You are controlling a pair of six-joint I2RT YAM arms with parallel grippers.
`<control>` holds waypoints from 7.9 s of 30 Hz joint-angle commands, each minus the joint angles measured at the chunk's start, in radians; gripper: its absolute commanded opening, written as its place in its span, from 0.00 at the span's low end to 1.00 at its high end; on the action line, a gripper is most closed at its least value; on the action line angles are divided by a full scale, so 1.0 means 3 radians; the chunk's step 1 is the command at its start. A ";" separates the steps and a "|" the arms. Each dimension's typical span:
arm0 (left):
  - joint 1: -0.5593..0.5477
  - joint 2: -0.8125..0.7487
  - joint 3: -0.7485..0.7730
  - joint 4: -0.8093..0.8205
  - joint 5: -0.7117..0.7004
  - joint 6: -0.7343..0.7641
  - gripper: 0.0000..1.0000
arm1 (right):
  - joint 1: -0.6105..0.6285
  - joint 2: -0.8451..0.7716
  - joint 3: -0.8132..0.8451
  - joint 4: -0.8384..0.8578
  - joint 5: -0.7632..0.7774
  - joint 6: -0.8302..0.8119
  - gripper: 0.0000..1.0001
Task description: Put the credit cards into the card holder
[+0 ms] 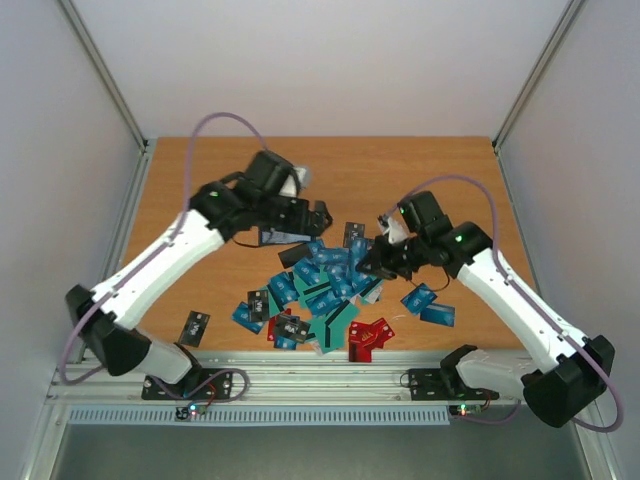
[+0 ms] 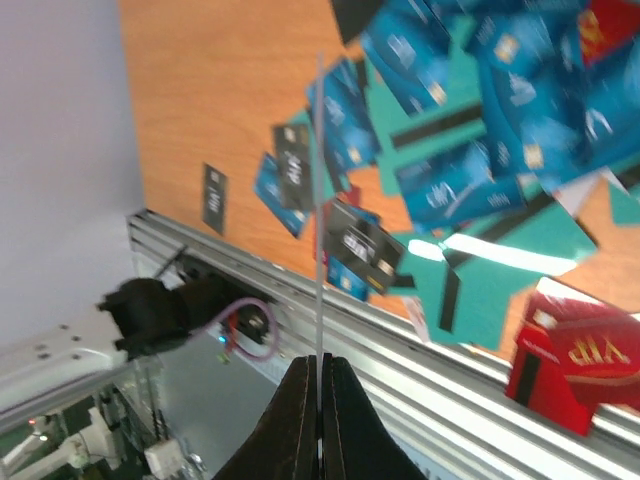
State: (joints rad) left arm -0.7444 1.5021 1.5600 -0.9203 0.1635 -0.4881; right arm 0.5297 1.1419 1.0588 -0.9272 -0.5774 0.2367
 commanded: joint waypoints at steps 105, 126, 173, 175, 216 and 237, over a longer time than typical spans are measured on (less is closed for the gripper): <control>0.2226 0.1550 -0.0322 0.1647 0.2383 0.0497 0.00 | -0.0243 0.3075 0.2278 0.0974 -0.1073 -0.0325 0.41; 0.2221 0.1978 -0.0465 0.1822 0.2335 0.0430 0.00 | -0.0242 0.3944 0.2844 0.0780 -0.0804 -0.0268 0.24; 0.2083 0.1957 -0.1110 0.3212 0.2219 -0.0487 0.00 | -0.0406 0.4275 0.2619 0.0677 -0.0672 -0.0333 0.15; 0.2083 0.1969 -0.1106 0.3182 0.2177 -0.0475 0.00 | -0.0407 0.4278 0.2621 0.0673 -0.0678 -0.0336 0.14; 0.2020 0.1798 -0.1401 0.3584 0.1807 -0.0578 0.00 | -0.0407 0.4288 0.2463 0.0687 -0.0765 -0.0262 0.12; 0.1975 0.1761 -0.1495 0.3333 0.1859 -0.0860 0.00 | -0.0406 0.4313 0.2452 0.0752 -0.0776 -0.0154 0.12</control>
State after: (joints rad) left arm -0.1474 2.0407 1.1244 0.1036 0.7296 -0.7109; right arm 0.4030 2.4031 1.8221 -0.6765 -0.8349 0.1677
